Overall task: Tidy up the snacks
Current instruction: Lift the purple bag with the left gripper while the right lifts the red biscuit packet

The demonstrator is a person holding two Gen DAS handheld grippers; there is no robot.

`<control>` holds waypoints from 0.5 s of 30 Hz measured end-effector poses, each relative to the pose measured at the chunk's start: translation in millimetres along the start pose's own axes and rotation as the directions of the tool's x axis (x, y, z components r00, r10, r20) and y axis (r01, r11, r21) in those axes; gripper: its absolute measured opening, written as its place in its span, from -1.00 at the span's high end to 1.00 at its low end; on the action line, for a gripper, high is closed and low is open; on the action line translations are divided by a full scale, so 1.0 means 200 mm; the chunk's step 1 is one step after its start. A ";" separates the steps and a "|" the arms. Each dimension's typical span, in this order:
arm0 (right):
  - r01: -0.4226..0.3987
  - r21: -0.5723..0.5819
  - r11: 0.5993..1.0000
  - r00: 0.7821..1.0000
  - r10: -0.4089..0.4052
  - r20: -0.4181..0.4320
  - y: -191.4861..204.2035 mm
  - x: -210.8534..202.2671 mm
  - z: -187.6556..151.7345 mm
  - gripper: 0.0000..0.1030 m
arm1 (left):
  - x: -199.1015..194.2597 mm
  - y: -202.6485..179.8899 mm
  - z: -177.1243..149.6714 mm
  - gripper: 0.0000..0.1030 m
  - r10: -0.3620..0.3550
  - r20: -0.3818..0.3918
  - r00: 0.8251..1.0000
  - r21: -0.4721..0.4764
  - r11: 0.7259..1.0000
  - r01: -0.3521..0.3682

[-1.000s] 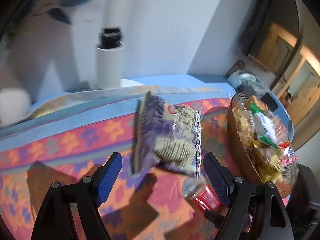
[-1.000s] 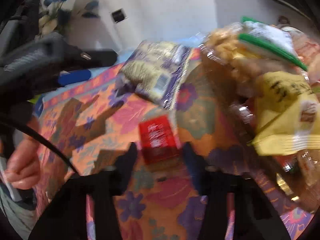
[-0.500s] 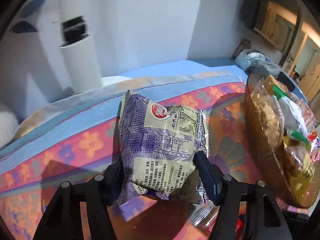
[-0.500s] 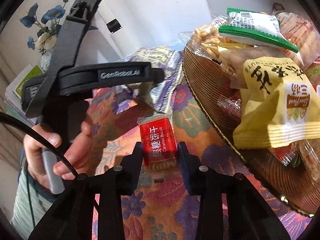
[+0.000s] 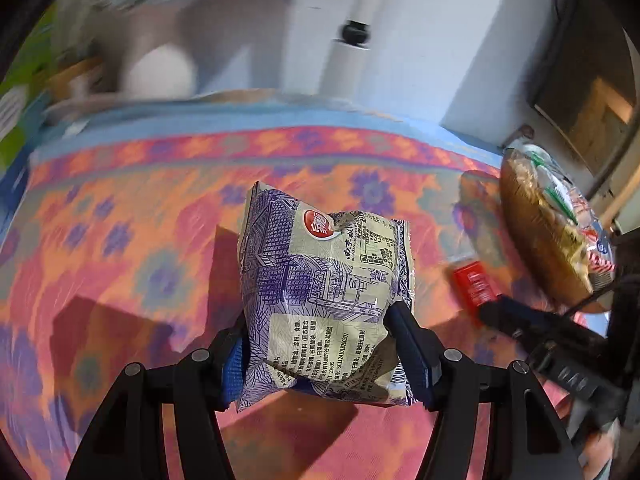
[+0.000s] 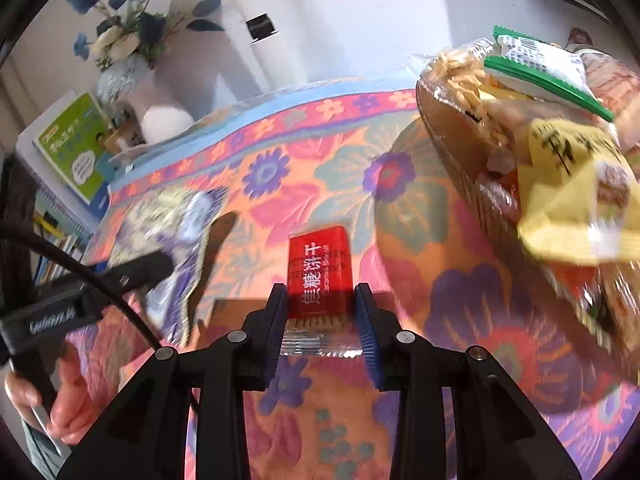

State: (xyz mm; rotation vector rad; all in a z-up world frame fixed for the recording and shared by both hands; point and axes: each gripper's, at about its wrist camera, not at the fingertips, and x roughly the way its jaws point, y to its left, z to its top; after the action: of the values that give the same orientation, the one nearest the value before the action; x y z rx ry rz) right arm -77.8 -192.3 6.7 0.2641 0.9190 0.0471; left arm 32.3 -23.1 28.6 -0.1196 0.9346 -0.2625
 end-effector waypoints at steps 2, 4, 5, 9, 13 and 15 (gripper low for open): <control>-0.016 0.006 1.000 1.000 0.016 0.012 0.02 -0.05 -0.06 0.37 | -0.05 0.04 -0.08 -0.22 0.038 0.021 0.999 -0.027 0.999 -0.038; -0.040 0.011 0.999 0.999 0.040 0.016 0.03 -0.10 -0.11 0.37 | -0.09 0.05 -0.13 -0.23 0.039 0.043 0.998 -0.046 0.998 -0.037; -0.041 0.011 0.999 0.999 0.041 0.020 0.03 -0.12 -0.14 0.35 | -0.10 0.06 -0.15 -0.23 0.038 0.055 0.998 -0.055 0.998 -0.035; -0.025 0.013 1.000 0.999 0.024 0.029 0.01 -0.15 -0.15 -0.03 | -0.12 0.10 -0.21 -0.25 0.041 0.115 0.993 -0.063 0.997 -0.034; 0.006 0.021 1.000 0.999 -0.007 0.032 0.02 -0.11 -0.09 -0.18 | -0.14 0.10 -0.21 -0.26 0.052 0.120 0.991 -0.046 0.998 -0.047; 0.020 0.000 1.000 0.999 -0.020 0.027 0.04 -0.07 -0.06 -0.18 | -0.13 0.10 -0.20 -0.26 0.046 0.121 0.992 -0.047 0.998 -0.040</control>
State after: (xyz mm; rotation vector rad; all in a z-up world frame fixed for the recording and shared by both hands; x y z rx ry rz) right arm -95.2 -183.5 13.2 0.2545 0.8951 0.0248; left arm -11.2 3.5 19.8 -0.1547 0.8212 -0.1924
